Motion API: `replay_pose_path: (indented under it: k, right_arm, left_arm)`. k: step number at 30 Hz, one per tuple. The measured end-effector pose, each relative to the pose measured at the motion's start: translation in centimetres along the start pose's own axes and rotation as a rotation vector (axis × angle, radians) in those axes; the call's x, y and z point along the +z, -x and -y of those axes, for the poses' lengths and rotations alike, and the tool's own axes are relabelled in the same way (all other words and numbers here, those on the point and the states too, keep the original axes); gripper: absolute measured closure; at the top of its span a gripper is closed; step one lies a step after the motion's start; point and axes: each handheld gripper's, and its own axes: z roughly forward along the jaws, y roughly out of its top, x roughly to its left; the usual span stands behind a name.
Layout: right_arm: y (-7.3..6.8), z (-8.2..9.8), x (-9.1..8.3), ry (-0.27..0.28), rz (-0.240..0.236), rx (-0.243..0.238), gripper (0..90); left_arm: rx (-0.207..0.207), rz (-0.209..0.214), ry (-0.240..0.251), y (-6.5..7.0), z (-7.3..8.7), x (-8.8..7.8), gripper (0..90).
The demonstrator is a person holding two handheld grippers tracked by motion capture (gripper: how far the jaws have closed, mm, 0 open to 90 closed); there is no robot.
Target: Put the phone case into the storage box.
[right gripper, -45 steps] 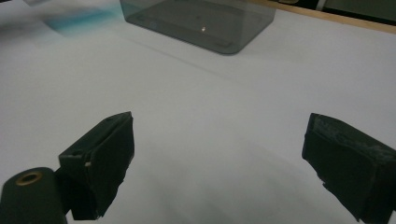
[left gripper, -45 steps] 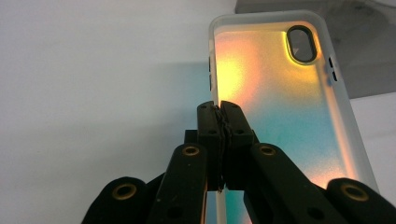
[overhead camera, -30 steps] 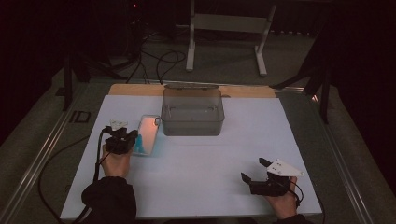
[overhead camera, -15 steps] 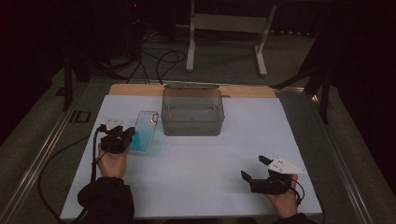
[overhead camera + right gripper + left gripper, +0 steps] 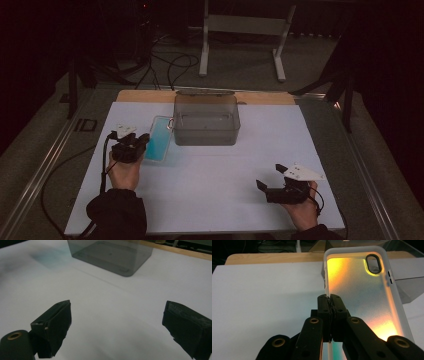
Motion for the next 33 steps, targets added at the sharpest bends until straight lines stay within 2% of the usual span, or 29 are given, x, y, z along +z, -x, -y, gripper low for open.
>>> replay_pose_path:
  k: [11,17,29,33]
  right_arm:
    - [-0.4,-1.3,0.5,-0.007,-0.005,0.012,8.7]
    - [-0.7,-2.1,1.0,-0.013,-0.032,0.032,8.6]
    - [-1.6,-3.8,2.0,-0.015,-0.055,0.024,7.5]
    - [-2.0,-4.3,2.4,-0.009,-0.074,0.035,7.5]
  left_arm:
    - [0.01,0.035,0.014,1.2,-0.2,0.2,88.9]
    - [0.018,0.053,0.02,2.0,-0.2,0.3,88.9]
    - [0.032,0.085,0.03,3.3,-0.3,0.6,88.9]
    - [0.037,0.093,0.034,3.7,-0.3,0.6,88.9]
